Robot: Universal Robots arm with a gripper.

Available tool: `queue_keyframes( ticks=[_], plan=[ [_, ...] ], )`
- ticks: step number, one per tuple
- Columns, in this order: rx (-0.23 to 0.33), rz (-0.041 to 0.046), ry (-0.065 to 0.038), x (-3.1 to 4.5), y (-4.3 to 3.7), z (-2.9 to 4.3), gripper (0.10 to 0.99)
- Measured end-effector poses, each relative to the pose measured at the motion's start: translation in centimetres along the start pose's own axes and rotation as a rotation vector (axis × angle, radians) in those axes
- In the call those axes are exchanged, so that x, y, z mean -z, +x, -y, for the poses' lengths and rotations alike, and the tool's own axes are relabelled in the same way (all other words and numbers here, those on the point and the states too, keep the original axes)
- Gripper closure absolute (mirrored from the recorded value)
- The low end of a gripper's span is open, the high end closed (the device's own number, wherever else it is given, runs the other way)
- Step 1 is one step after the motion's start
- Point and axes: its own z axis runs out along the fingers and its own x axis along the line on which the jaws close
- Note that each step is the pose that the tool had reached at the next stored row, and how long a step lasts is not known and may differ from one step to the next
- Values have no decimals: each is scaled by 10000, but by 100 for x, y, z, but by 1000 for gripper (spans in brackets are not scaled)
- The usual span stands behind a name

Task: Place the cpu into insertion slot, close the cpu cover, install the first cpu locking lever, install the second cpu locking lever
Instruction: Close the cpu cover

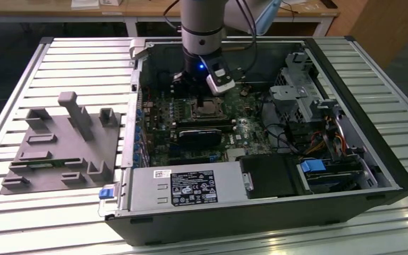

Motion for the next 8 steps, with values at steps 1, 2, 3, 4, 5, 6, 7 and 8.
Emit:
queue_keyframes(
  ticks=[1, 2, 3, 4, 5, 6, 7, 8],
  plan=[
    [-1, -7, 1, -1, -36, -4, 984],
    [-3, -16, 1, -3, -76, -8, 984],
    [-2, -25, 1, -4, -111, -12, 984],
    [-3, -35, 4, -5, -150, -17, 984],
    [-5, -45, 5, -7, -181, -20, 984],
    [-3, -56, 6, -8, -209, -23, 984],
    [-4, -64, 7, -8, -219, -24, 984],
    [-5, -65, 9, -6, -220, -24, 984]
  ],
)
